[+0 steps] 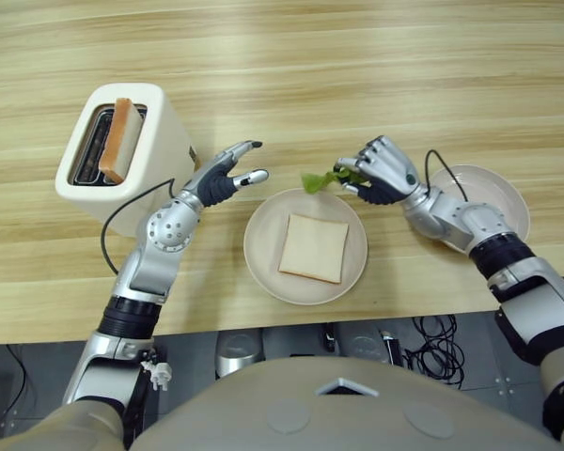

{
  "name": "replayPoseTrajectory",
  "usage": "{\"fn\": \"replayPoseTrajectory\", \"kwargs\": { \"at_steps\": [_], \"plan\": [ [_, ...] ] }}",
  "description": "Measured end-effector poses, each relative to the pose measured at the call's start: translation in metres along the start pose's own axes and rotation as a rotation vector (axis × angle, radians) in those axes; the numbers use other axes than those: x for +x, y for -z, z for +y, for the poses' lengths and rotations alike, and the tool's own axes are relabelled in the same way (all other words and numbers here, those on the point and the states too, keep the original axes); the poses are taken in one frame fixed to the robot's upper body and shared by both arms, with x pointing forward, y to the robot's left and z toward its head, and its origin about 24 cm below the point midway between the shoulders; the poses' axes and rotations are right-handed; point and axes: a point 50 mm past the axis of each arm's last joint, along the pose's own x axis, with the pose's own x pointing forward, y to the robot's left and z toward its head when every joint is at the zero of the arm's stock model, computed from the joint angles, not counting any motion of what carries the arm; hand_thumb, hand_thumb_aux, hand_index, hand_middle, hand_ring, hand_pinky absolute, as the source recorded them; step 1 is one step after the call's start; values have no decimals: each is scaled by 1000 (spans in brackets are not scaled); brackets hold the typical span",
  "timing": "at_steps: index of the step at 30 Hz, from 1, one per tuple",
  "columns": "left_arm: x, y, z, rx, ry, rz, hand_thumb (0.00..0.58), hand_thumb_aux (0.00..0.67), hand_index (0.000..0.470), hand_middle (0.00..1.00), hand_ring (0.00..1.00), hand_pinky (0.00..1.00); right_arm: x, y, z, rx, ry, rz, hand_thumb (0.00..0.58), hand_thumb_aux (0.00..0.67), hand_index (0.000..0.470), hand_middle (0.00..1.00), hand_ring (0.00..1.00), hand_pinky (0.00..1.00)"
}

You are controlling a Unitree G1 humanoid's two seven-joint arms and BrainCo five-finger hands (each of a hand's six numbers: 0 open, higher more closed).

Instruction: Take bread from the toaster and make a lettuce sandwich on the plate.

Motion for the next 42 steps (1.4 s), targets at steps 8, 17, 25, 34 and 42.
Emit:
{"fn": "replayPoseTrajectory", "kwargs": {
  "at_steps": [8,17,25,34,42],
  "plan": [
    [-1,1,1,-1,-7,4,0,0,0,0,0,0,-13,-30,14,73,-110,-85,580,670,460,1000,1000,1000],
    [0,1,0,-9,-8,6,0,0,0,0,0,0,-22,-56,20,145,-192,-157,580,670,460,1000,1000,1000],
    [-1,2,-1,-9,-6,9,0,0,0,0,0,0,-31,-62,28,190,-266,-151,580,670,460,1000,1000,1000],
    [-1,3,-1,-9,-5,11,0,0,0,0,0,0,-41,-52,35,169,-369,-85,0,0,0,0,0,0],
    [-1,10,9,21,-23,41,0,0,0,0,0,0,-34,-54,21,168,-330,-95,0,0,0,0,0,0]
  ]
}}
